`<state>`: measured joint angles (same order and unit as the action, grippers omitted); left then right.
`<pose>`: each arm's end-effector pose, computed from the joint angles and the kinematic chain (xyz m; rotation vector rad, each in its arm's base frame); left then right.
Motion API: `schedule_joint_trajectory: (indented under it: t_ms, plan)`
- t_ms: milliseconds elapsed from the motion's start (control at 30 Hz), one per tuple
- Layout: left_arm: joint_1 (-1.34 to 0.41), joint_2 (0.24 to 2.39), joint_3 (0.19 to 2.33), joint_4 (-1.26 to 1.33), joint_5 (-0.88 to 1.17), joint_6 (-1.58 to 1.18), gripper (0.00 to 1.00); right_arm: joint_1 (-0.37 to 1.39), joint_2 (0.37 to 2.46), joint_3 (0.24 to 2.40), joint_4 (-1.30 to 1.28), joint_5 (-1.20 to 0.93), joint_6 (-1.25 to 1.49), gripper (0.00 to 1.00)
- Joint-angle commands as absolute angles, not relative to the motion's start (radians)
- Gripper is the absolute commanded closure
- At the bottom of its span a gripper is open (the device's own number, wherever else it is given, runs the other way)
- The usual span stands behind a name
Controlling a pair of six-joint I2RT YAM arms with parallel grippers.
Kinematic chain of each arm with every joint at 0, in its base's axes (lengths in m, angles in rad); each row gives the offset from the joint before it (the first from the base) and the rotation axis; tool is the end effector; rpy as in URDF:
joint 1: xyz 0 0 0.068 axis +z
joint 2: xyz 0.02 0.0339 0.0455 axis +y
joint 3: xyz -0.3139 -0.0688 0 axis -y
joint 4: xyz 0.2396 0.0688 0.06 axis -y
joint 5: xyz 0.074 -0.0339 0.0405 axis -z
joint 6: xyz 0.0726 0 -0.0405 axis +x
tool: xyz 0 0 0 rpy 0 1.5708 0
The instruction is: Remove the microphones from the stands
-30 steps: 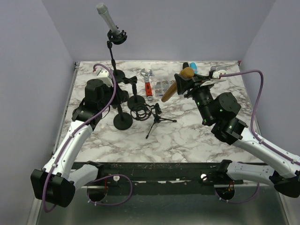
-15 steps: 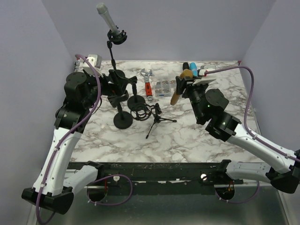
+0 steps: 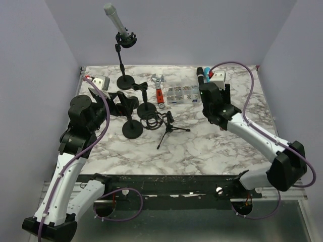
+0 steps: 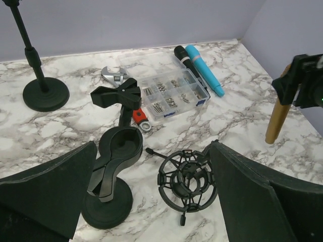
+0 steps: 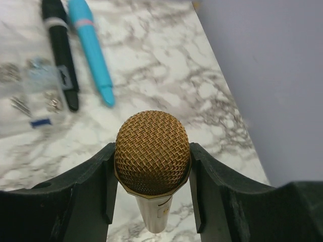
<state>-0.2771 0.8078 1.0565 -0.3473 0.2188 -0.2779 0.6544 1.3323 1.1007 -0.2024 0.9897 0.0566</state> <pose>0.1541 -0.0602 0.4432 0.1679 1.6942 -0.5994 0.2719 0.1321 0.3740 0.0605 1.8301 -0.4909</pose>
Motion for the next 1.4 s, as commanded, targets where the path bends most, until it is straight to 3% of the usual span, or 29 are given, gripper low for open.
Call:
schedule_joint_trajectory:
  t_ms: [0,267,433,633,900,1367]
  plan:
    - [-0.293,0.773,1.053,-0.287,0.235,-0.278,0.02,0.539,1.494,1.196,-0.455,0.992,0.215,0.99]
    - [-0.417,0.733,1.067,-0.332,0.093,-0.194,0.02,0.382,1.762,1.347,-0.469,0.916,0.231,0.99]
    - [-0.486,0.732,1.069,-0.341,0.054,-0.162,0.02,0.294,1.891,1.410,-0.319,0.850,0.130,0.99]
    - [-0.520,0.726,1.068,-0.348,0.008,-0.140,0.02,0.177,2.059,1.571,-0.228,0.641,0.105,0.99]
    - [-0.520,0.745,1.058,-0.345,-0.059,-0.118,0.02,0.145,2.350,1.936,-0.225,0.634,-0.078,1.00]
    - [-0.518,0.859,1.061,-0.352,-0.109,-0.101,0.02,0.107,2.610,2.292,-0.198,0.517,-0.186,0.99]
